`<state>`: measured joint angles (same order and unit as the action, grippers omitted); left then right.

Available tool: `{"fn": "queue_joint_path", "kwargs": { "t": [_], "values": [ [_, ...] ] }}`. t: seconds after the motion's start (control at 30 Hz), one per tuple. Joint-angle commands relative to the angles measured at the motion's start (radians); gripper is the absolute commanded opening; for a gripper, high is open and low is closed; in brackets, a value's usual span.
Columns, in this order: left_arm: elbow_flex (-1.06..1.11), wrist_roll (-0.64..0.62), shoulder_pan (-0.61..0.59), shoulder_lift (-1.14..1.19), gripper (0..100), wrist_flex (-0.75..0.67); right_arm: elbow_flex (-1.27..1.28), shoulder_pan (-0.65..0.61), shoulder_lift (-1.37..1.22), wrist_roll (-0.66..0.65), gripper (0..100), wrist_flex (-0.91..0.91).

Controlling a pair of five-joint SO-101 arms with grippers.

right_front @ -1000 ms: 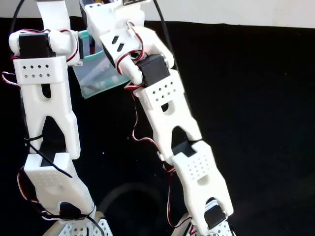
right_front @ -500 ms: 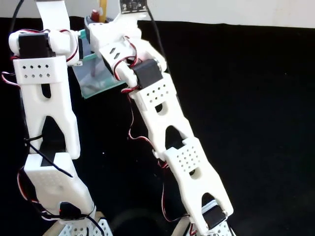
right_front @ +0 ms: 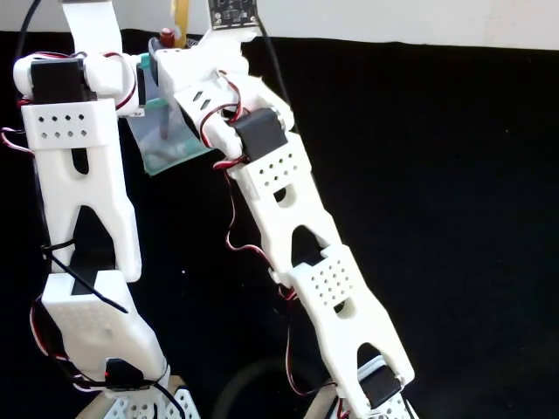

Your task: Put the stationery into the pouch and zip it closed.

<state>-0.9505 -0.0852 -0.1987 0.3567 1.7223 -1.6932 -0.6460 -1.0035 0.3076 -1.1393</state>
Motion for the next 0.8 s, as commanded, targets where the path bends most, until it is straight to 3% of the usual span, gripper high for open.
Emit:
{"fn": "queue_joint_path", "kwargs": {
  "t": [0.0, 0.2, 0.77],
  "values": [
    [-0.001, -0.008, -0.015, 0.004, 1, -0.006, -0.062, -0.031, -0.012, 0.003, 2.1, -0.051],
    [-0.001, -0.008, -0.015, 0.004, 1, -0.006, -0.064, -0.048, 0.024, 0.002, 23.7, -0.133],
    [-0.001, -0.008, -0.015, 0.004, 1, -0.006, -0.064, -0.042, 0.323, -0.014, 23.4, -0.137]
  ]
}}
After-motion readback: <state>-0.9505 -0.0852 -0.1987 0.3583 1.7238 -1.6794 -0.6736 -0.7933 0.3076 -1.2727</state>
